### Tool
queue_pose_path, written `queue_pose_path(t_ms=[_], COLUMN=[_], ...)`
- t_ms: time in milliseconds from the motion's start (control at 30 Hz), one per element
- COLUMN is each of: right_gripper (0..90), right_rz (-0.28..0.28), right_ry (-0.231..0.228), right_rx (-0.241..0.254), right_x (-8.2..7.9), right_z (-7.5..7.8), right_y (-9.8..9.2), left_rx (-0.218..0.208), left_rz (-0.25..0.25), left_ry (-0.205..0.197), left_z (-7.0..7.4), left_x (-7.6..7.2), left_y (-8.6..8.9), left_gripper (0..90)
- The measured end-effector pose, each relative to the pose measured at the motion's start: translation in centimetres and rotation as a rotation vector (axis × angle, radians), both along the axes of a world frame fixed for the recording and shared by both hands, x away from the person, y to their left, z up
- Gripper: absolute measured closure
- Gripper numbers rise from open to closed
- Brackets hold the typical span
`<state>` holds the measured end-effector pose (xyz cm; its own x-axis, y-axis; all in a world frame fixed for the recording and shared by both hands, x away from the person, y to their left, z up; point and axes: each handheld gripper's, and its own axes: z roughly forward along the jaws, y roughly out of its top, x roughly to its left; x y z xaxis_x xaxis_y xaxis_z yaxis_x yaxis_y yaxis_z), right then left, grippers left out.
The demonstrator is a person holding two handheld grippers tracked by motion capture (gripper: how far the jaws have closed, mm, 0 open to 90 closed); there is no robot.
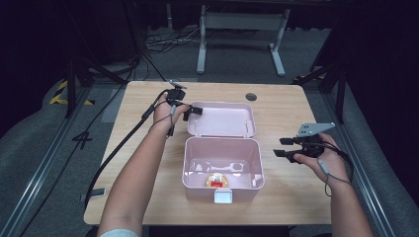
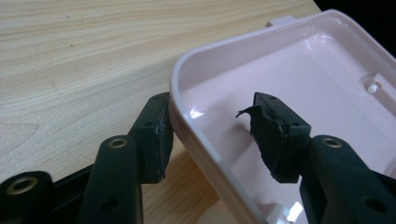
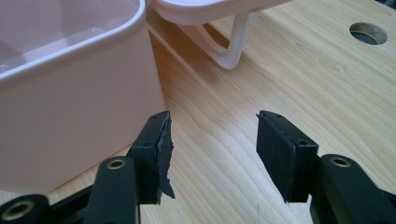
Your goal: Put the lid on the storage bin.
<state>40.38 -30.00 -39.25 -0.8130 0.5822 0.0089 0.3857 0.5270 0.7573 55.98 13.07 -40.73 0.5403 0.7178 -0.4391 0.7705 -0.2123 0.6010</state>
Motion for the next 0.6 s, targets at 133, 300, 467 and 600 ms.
queue_pose_path(t_ms=[133, 300, 467, 600], right_gripper=[46.3, 46.4, 46.6, 47.1], right_rz=[0.001, -0.001, -0.003, -0.004], right_ry=[-0.001, -0.006, -0.005, -0.006], right_rx=[0.001, 0.001, 0.0, 0.0], right_x=[0.0, -0.1, -0.1, -0.1], right_z=[0.0, 0.1, 0.1, 0.2], right_y=[0.1, 0.1, 0.0, 0.1], left_rx=[-0.01, -0.027, -0.035, -0.008], left_rz=[0.018, 0.042, 0.053, 0.057], left_ry=[-0.01, -0.043, -0.093, -0.147], left_z=[0.3, 1.3, 2.3, 3.5], left_x=[0.1, -0.2, -0.5, -1.0], left_y=[0.3, 0.6, 0.9, 0.7], left_gripper=[56.6, 65.8, 69.4, 69.9])
